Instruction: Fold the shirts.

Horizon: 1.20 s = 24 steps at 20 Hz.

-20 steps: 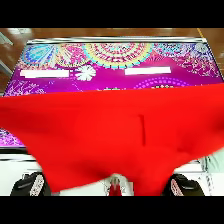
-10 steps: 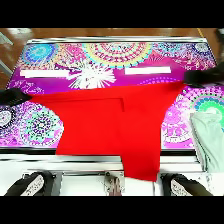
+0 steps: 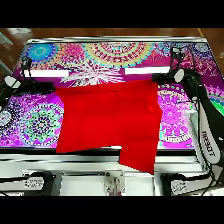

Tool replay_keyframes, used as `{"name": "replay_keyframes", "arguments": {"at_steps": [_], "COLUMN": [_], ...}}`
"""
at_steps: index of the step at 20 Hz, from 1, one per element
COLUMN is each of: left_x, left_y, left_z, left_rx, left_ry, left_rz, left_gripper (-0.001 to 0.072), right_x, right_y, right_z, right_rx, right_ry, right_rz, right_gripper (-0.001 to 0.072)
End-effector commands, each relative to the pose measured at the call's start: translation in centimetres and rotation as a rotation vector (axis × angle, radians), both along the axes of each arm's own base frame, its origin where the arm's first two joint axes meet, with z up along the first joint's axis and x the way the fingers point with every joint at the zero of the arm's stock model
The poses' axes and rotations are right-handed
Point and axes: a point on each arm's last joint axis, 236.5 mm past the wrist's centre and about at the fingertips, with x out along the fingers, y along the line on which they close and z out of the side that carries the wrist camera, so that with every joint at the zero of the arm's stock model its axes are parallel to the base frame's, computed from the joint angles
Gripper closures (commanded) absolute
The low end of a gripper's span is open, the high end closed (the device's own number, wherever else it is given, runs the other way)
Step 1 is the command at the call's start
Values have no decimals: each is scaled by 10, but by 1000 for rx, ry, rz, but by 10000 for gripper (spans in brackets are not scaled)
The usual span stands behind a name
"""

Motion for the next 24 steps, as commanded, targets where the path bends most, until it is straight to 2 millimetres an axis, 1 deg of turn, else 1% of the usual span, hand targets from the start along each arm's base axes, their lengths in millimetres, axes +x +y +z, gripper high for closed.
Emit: {"name": "replay_keyframes", "arguments": {"at_steps": [1, 3, 5, 6, 7, 8, 9, 10, 12, 14, 15, 16, 17, 18, 19, 20, 21, 22, 23, 24], "left_x": [11, -2, -22, -37, -56, -72, -85, -92, -101, -102, -102, -101, -101, -100, -98, -98, -101, -106, -115, -129], "left_y": [1, -5, -7, -8, -11, -14, -17, -14, -10, -13, -16, -18, -19, -18, -16, -14, -11, -5, 4, 13], "left_z": [-41, -50, -53, -55, -57, -59, -63, -67, -75, -82, -85, -86, -86, -83, -76, -66, -55, -43, -33, -25], "left_rx": [5, -11, -14, -7, -8, -19, -28, -20, -9, -27, -31, -34, -37, -38, -39, -41, -41, -43, -37, -32], "left_ry": [35, 98, 180, 248, 329, 396, 453, 496, 555, 586, 593, 595, 595, 592, 583, 572, 562, 558, 565, 586], "left_rz": [16, -13, -56, -95, -138, -159, -169, -154, -109, -73, -67, -61, -63, -63, -61, -63, -60, -52, -46, -38], "left_gripper": [669, 669, 670, 670, 670, 671, 671, 671, 671, 670, 669, 630, 517, 341, 312, 308, 255, 148, 94, 88], "right_x": [1, -13, -37, -56, -78, -100, -117, -131, -152, -161, -160, -155, -150, -147, -143, -142, -144, -153, -163, -177], "right_y": [6, 8, 2, -2, -4, -4, -4, -3, -5, -5, -4, -1, 2, 4, 4, 3, -7, -28, -52, -80], "right_z": [-46, -51, -48, -47, -49, -54, -63, -74, -95, -107, -110, -109, -106, -100, -92, -79, -66, -52, -39, -26], "right_rx": [34, 32, 1, -33, -48, -50, -54, -55, -44, -34, -24, -5, 12, 24, 21, 8, -43, -133, -219, -303], "right_ry": [73, 137, 228, 296, 385, 478, 550, 599, 665, 685, 679, 661, 642, 624, 601, 572, 555, 561, 575, 607], "right_rz": [-29, -17, 5, 21, 34, 45, 53, 57, 24, 1, -21, -32, -37, -37, -30, -1, 20, 16, 1, -20], "right_gripper": [648, 648, 649, 649, 649, 648, 649, 648, 649, 648, 638, 560, 327, 105, 105, 105, 104, 105, 106, 107]}}
